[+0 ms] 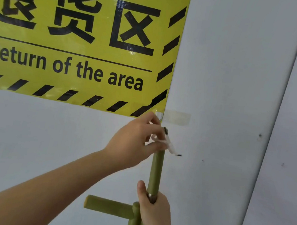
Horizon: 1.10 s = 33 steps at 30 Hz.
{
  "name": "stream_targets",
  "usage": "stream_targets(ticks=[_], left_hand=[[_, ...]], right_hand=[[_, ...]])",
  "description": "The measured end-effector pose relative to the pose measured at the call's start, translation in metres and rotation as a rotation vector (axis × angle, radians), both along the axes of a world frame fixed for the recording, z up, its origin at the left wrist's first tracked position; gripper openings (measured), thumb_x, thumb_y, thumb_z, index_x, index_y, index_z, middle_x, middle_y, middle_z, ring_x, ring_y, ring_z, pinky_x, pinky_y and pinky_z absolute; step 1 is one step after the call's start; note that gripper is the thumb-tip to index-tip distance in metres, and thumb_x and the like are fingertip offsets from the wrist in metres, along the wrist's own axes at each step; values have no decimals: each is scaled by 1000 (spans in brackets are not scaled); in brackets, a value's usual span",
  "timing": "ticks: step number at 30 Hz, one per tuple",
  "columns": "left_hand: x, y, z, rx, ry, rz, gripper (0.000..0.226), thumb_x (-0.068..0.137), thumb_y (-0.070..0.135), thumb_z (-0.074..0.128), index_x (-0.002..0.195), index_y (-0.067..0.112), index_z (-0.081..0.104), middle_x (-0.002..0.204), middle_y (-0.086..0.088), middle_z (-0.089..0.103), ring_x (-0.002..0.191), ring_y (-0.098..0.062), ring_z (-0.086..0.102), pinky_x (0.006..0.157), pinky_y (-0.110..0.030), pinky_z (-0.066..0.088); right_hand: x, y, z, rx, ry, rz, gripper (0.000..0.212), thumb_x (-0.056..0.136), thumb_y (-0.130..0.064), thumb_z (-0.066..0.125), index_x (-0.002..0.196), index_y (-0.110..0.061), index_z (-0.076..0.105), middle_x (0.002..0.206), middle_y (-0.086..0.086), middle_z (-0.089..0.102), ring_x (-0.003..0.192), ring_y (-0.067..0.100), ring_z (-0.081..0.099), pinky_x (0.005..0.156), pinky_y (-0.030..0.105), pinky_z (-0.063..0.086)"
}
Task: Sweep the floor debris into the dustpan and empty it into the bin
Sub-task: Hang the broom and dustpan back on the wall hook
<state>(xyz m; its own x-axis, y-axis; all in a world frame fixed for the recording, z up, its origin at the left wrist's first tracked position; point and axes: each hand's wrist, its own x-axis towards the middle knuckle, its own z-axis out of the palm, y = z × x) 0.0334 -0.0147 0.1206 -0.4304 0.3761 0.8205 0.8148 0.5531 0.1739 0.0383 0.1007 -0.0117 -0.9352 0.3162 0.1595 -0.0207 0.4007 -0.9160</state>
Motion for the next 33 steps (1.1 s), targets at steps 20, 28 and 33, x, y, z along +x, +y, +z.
stream_targets(ticks=[20, 28, 33], left_hand=[[-99, 26, 38, 188, -205, 352, 15, 89, 32, 64, 81, 19, 66, 67, 3, 62, 60, -18, 54, 49, -25, 36], [-100, 23, 26, 82, -58, 403, 14, 92, 32, 59, 85, 21, 63, 67, 5, 58, 64, -20, 56, 49, -27, 39], [-100, 20, 17, 11, -54, 463, 16, 93, 34, 57, 81, 24, 58, 69, 5, 56, 66, -22, 54, 48, -25, 31]], right_hand=[[-60, 5, -30, 19, -36, -153, 53, 81, -66, 53, 56, -21, 42, 56, -7, 50, 59, 7, 55, 58, 15, 39], [-61, 2, -36, -33, -62, -123, 50, 81, -68, 50, 61, -22, 45, 61, -6, 52, 64, 9, 59, 66, 19, 46], [-59, 1, -38, -18, -57, -97, 49, 84, -66, 49, 63, -22, 45, 62, -7, 51, 63, 6, 56, 58, 14, 40]])
